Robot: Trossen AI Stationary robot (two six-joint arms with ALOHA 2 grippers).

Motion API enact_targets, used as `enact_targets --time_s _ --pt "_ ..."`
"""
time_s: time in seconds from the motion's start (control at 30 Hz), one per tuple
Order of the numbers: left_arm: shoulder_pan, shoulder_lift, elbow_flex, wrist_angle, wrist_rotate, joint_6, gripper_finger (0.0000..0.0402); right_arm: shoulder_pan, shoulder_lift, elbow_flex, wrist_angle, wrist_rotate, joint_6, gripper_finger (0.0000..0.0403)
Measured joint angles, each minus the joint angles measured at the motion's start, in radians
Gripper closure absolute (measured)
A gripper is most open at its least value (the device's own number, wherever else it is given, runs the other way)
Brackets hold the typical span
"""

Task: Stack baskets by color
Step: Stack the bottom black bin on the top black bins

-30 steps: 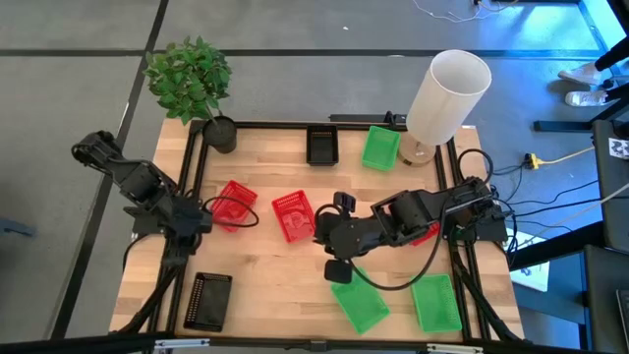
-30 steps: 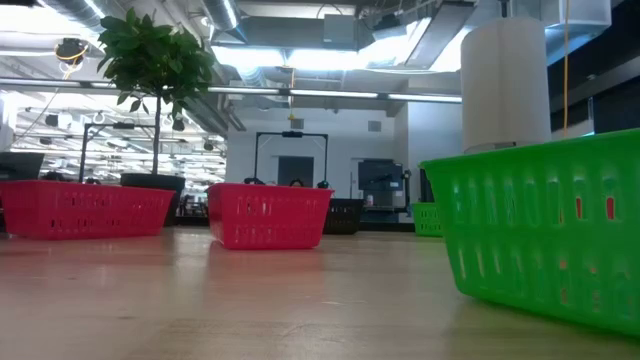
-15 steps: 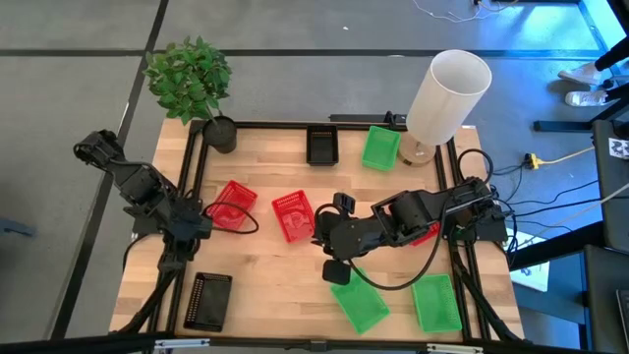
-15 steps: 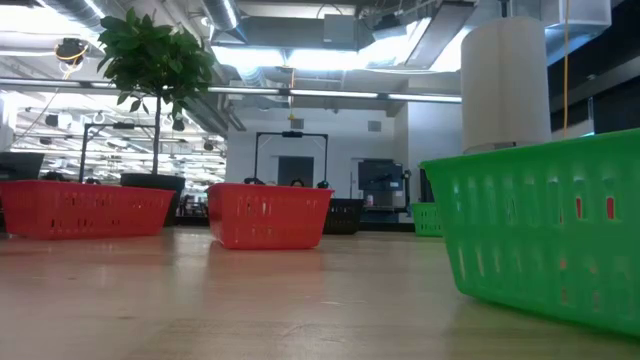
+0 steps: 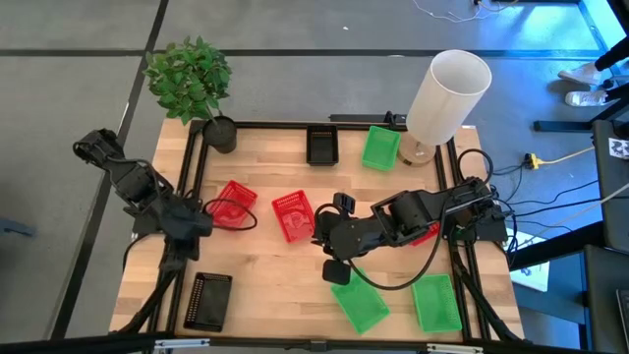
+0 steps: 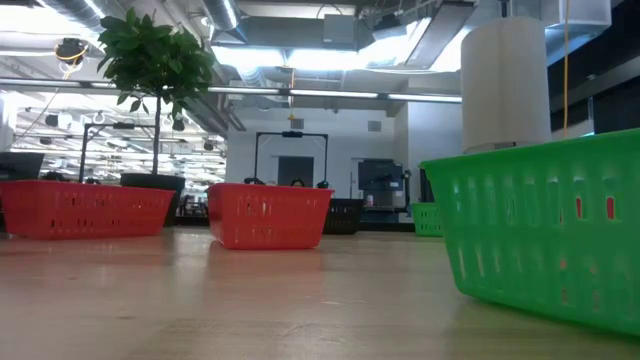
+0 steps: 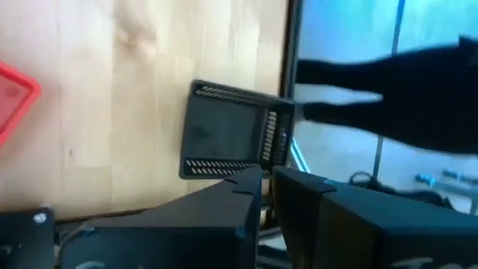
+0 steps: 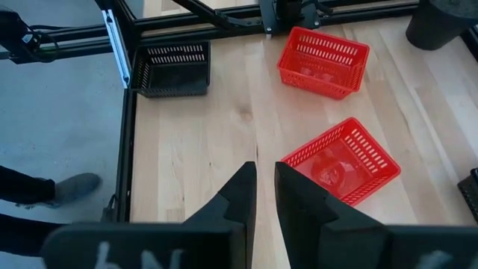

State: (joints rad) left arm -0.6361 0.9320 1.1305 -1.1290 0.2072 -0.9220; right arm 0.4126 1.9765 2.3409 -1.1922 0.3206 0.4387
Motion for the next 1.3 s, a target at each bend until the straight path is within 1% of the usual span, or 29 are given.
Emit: enact_targets --time_s 0.1,0.2,0.3,0.47,0.63,0.7,0.9,1.13,1.3 --pt "0.001 0.002 0.000 0.006 -0.036 -0.043 0.0366 0.000 0.000 0.000 0.006 0.000 0.002 0.0352" --pt "0.000 0.002 0.000 0.001 -0.073 -0.046 0.0361 0.000 0.000 0.000 0.007 0.000 -0.002 0.0352" --pt "0.001 0.002 0.000 0.004 -0.074 -0.054 0.0357 0.000 0.000 0.000 0.007 0.000 0.002 0.0352" --pt "-0.005 0.002 0.000 -0.005 -0.122 -0.076 0.0358 0.000 0.000 0.000 0.015 0.000 0.002 0.0352" --pt "-0.007 0.007 0.000 -0.008 -0.128 -0.111 0.0359 0.000 0.000 0.000 0.015 0.000 0.000 0.0352" --pt "-0.007 0.013 0.000 -0.008 -0.146 -0.131 0.0359 0.000 0.000 0.000 0.015 0.000 0.002 0.0352" --pt "-0.007 0.017 0.000 -0.008 -0.209 -0.119 0.0359 0.000 0.000 0.000 0.015 0.000 0.001 0.0352" --pt "-0.007 0.017 0.000 -0.008 -0.234 -0.112 0.0367 0.000 0.000 0.000 0.015 0.000 0.000 0.0352" --pt "-0.006 0.015 0.000 -0.008 -0.258 -0.106 0.0364 0.000 0.000 0.000 0.014 0.000 0.000 0.0352"
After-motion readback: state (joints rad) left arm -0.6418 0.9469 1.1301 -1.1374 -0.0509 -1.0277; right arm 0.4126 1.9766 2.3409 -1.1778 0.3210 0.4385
